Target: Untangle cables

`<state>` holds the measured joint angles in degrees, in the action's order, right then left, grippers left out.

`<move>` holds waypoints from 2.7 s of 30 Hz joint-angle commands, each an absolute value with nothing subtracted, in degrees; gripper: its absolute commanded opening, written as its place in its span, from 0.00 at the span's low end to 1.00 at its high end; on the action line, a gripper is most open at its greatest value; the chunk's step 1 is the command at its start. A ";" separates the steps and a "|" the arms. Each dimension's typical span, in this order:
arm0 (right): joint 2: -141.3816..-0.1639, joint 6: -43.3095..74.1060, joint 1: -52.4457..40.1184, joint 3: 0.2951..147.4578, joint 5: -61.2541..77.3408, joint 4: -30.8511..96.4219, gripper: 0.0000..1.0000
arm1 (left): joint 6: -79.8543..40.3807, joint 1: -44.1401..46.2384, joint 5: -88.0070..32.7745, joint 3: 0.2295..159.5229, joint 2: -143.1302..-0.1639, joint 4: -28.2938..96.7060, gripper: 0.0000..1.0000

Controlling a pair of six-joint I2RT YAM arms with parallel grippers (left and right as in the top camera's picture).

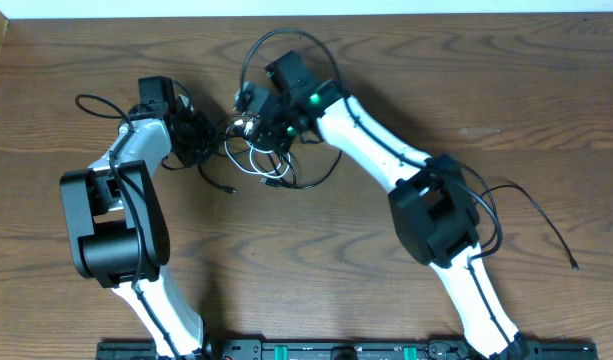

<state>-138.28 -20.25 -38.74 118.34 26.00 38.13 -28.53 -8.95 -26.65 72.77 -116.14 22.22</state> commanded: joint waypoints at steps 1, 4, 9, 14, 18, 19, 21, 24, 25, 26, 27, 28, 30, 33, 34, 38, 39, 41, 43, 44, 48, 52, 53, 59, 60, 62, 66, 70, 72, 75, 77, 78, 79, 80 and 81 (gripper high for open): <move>-137.03 -24.51 -41.41 119.28 23.77 37.50 0.34 | -28.80 -9.41 -23.55 72.27 -116.16 22.65 0.35; -137.32 -24.51 -42.24 119.11 21.98 37.08 0.33 | -28.80 -9.43 -23.53 72.27 -116.16 22.70 0.35; -139.50 -24.51 -42.85 119.09 20.45 36.53 0.34 | -28.80 -9.43 -23.55 72.27 -116.16 22.70 0.35; -140.86 -24.47 -41.85 119.04 14.66 36.51 0.34 | -28.80 -9.43 -23.66 72.27 -116.16 22.68 0.35; -141.49 -22.90 -40.93 119.02 15.59 37.08 0.34 | -28.80 -9.43 -23.99 72.27 -116.16 22.65 0.35; -141.71 -22.76 -40.80 119.02 16.14 37.41 0.33 | -28.82 -9.43 -23.99 72.27 -116.16 22.65 0.35; -142.12 -22.76 -40.66 119.02 16.51 38.04 0.33 | -28.80 -9.43 -23.99 72.27 -116.16 22.65 0.35; -143.17 -23.31 -40.49 119.00 16.34 38.85 0.33 | -28.82 -9.43 -23.99 72.27 -116.16 22.63 0.35; -143.22 -23.31 -40.49 119.00 16.03 38.98 0.33 | -28.80 -9.43 -23.99 72.27 -116.16 22.63 0.35; -143.61 -23.44 -40.49 119.00 15.70 39.05 0.33 | -28.82 -9.43 -23.99 72.27 -116.16 22.63 0.35; -143.63 -23.46 -40.49 118.96 15.44 39.05 0.33 | -28.80 -9.43 -23.99 72.27 -116.16 22.65 0.35; -143.76 -23.51 -40.49 118.80 15.09 39.03 0.34 | -28.80 -9.43 -23.99 72.27 -116.16 22.65 0.35; -143.81 -24.45 -40.45 118.69 14.90 39.27 0.34 | -28.80 -9.43 -23.99 72.27 -116.16 22.63 0.35; -143.81 -26.13 -40.23 118.58 14.87 39.51 0.35 | -28.82 -9.43 -23.99 72.27 -116.16 22.63 0.35; -143.81 -26.68 -40.14 118.48 14.87 39.42 0.36 | -28.80 -9.43 -24.01 72.27 -116.16 22.63 0.35; -144.44 -28.38 -39.94 118.32 14.90 38.39 0.41 | -28.77 -9.41 -23.99 72.27 -116.16 22.59 0.39; -144.55 -28.38 -39.94 118.32 14.92 38.04 0.41 | -28.77 -9.43 -23.99 72.27 -116.16 22.52 0.41; -145.27 -28.38 -39.99 118.32 14.94 37.17 0.41 | -28.77 -9.41 -23.99 72.27 -116.16 22.33 0.44; -146.34 -28.38 -40.14 118.32 14.94 36.71 0.40 | -28.77 -9.41 -24.01 72.27 -116.16 22.20 0.45; -146.96 -28.38 -40.18 118.32 14.94 36.71 0.37 | -28.77 -9.41 -24.01 72.27 -116.16 22.20 0.45; -147.85 -27.40 -40.21 118.34 16.21 37.71 0.01 | -28.71 -9.41 -26.55 72.27 -116.16 22.09 0.45; -146.12 -23.99 -39.55 118.41 23.22 37.74 0.01 | -27.07 -9.41 -31.99 72.27 -116.16 20.64 0.45; -145.75 -23.05 -39.22 118.41 25.15 37.95 0.01 | -27.00 -9.41 -31.99 72.27 -116.16 20.49 0.45; -144.86 -19.84 -37.15 118.41 35.05 41.69 0.01 | -26.98 -9.41 -29.04 72.27 -116.16 20.71 0.45; -144.86 -19.66 -36.86 118.41 35.88 42.15 0.01 | -26.98 -9.41 -28.82 72.27 -116.16 20.86 0.45; -144.86 -19.70 -36.05 118.41 39.66 43.11 0.01 | -26.98 -9.41 -28.86 72.27 -116.16 20.88 0.45; -144.86 -19.73 -35.00 118.41 48.75 43.33 0.01 | -27.00 -9.41 -28.91 72.25 -116.16 20.91 0.45; -144.86 -19.75 -34.37 118.41 48.56 44.29 0.01 | -27.03 -9.04 -29.41 72.25 -116.16 20.75 0.44; -144.86 -19.75 -34.39 118.39 47.00 45.74 0.01 | -27.03 -8.86 -31.75 72.27 -116.16 20.25 0.32; -144.86 -20.14 -34.98 118.39 42.59 47.40 0.01 | -26.04 -8.86 -36.99 72.27 -116.16 18.81 0.13; -144.86 -21.98 -35.62 118.39 40.40 48.51 0.01 | -25.10 -8.86 -38.06 72.27 -116.16 18.24 0.09; -144.86 -23.33 -36.07 118.39 39.86 49.15 0.01 | -25.10 -8.86 -38.22 72.27 -116.16 18.06 0.08; -144.86 -24.03 -36.40 118.39 39.46 49.50 0.01 | -25.10 -8.86 -38.22 72.27 -116.16 18.06 0.08; -144.86 -25.80 -37.21 118.39 38.76 49.98 0.01 | -25.10 -8.86 -38.22 72.27 -116.16 18.04 0.08; -144.86 -27.09 -37.60 118.39 38.65 50.22 0.01 | -25.10 -8.86 -38.20 72.27 -116.16 18.04 0.08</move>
